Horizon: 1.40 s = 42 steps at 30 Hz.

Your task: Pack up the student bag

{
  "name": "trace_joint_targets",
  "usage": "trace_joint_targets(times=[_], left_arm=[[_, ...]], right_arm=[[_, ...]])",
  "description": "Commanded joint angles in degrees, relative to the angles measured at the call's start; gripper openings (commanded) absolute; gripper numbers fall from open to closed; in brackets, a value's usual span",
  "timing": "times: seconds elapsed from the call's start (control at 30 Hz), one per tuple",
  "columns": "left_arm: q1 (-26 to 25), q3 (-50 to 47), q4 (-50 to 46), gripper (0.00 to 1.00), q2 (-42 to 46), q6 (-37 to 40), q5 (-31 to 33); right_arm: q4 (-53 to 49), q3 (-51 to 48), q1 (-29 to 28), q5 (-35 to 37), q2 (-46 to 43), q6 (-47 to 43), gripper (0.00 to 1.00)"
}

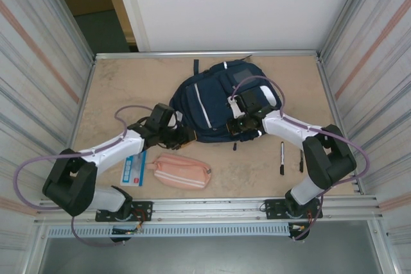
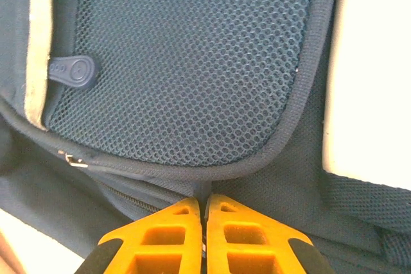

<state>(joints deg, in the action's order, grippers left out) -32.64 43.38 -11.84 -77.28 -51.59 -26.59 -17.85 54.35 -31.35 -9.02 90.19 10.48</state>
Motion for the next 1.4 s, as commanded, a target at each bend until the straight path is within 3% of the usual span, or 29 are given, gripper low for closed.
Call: trace_joint_targets(times=[0.0,0.27,0.5,0.83,0.97,1.13,1.2,1.37], left_arm=[[-0.27,3.26,-2.46,0.34,0.95,2.19,-2.78],[-1.12,8.78,2.83,0.35,-10.93,3.10,-9.32],[-1.35,12.45,4.75,0.39,-19.32,5.27,-12.89],[-1.11,12.54,12.02,0.43,-22.24,14.53,-15.09],[-1.26,13.58,9.81,0.43,-23.87,16.70,-14.15],[-1.43,14.14,5.19,0.43,-22.64,18.16,-10.63],[-1.86,15.17,1.85,0.43,-22.44,19.43,-8.90],[-2.85,16.25,0.64,0.42,-24.01,18.42,-7.60]], right_arm=[[2.54,-1.95,-0.37,-6.89,-2.72,-3.45,0.06],[5.44,-4.19,-0.26,-16.78,-3.86,-10.25,0.09],[2.38,0.41,0.47,-23.20,1.97,-15.81,0.10],[2.48,-0.07,0.42,-28.39,3.26,-19.36,0.11],[4.47,-0.81,0.61,-23.36,1.76,-17.62,0.21],[4.87,-2.17,0.69,-7.39,-6.23,-5.93,0.38],[5.11,-3.94,1.49,-1.67,-10.53,-2.13,0.39],[-1.06,-4.25,3.14,2.46,-15.35,4.08,0.41]])
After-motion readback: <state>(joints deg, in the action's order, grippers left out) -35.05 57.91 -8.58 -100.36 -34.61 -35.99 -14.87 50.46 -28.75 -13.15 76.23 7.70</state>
